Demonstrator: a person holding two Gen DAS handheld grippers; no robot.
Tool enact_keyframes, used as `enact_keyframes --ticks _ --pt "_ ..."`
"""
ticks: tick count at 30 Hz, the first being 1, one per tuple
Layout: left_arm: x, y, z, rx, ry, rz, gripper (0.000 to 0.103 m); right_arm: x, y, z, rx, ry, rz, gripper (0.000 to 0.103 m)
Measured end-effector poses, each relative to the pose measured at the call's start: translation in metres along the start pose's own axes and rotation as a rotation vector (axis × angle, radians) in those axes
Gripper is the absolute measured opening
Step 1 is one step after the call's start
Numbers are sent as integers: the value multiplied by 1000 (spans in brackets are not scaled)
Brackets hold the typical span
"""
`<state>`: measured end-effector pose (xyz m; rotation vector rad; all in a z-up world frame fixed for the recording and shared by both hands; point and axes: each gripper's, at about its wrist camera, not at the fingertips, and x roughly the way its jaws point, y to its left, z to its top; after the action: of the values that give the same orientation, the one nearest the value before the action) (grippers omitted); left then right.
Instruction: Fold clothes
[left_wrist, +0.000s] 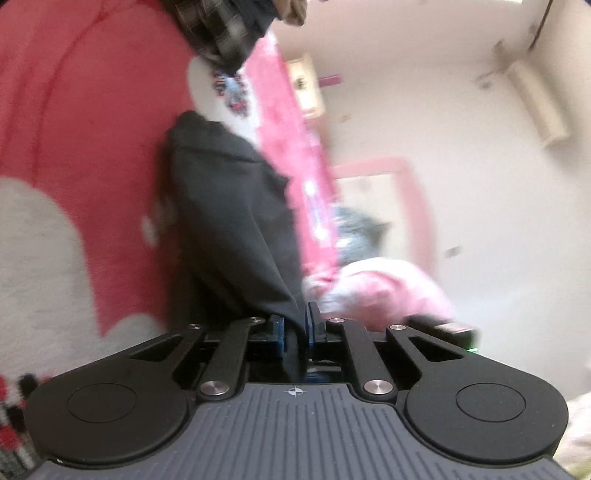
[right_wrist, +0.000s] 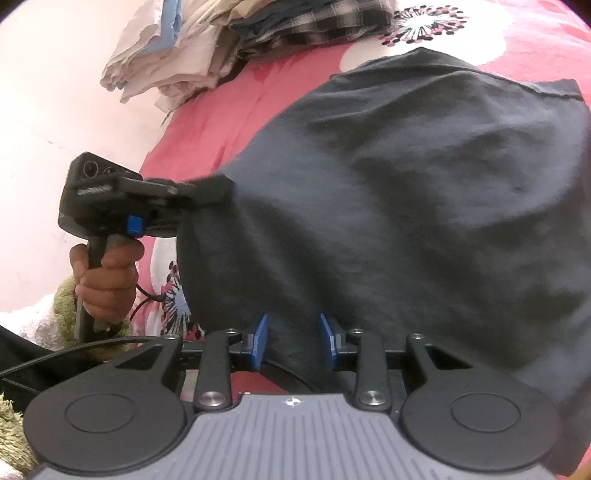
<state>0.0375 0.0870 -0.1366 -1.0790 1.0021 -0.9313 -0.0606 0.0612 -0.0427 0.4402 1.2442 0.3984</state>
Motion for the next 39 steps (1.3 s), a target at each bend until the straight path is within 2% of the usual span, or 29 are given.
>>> enact_keyframes --ticks 1,4,6,8,9,10,11,13,21,25,31,33,39 --pt "1 5 1 -26 2 -43 9 1 -1 0 4 1 1 34" --pt "11 31 2 -114 35 -61 10 2 -3 1 6 3 -1 34" --pt "23 48 2 -133 85 52 10 3 -2 1 3 3 -2 34" --pt "24 46 3 -125 96 38 15 2 -1 2 -8 2 -3 34" --pt "23 41 5 -115 100 31 29 2 -1 2 -13 3 -5 34" --pt "22 35 6 -96 98 39 38 1 -1 2 -15 4 -6 34" --pt "18 29 6 -72 88 53 41 1 -2 2 -16 4 -7 34" --pt "10 18 7 -33 66 93 54 0 -2 2 -17 4 -8 34" --pt "-19 -18 -1 84 -2 244 62 -4 -1 1 -24 -15 -6 34" --pt "-33 -37 -13 155 -2 296 62 -5 0 0 -32 -17 -8 34" --pt "-21 -74 -41 335 40 377 62 -3 3 -1 -33 -18 -12 34" --pt "-13 -77 -44 350 57 393 62 -3 4 -1 -32 -20 -12 34" --pt "8 -58 -43 293 122 453 60 -6 6 -4 -31 -27 -11 34"
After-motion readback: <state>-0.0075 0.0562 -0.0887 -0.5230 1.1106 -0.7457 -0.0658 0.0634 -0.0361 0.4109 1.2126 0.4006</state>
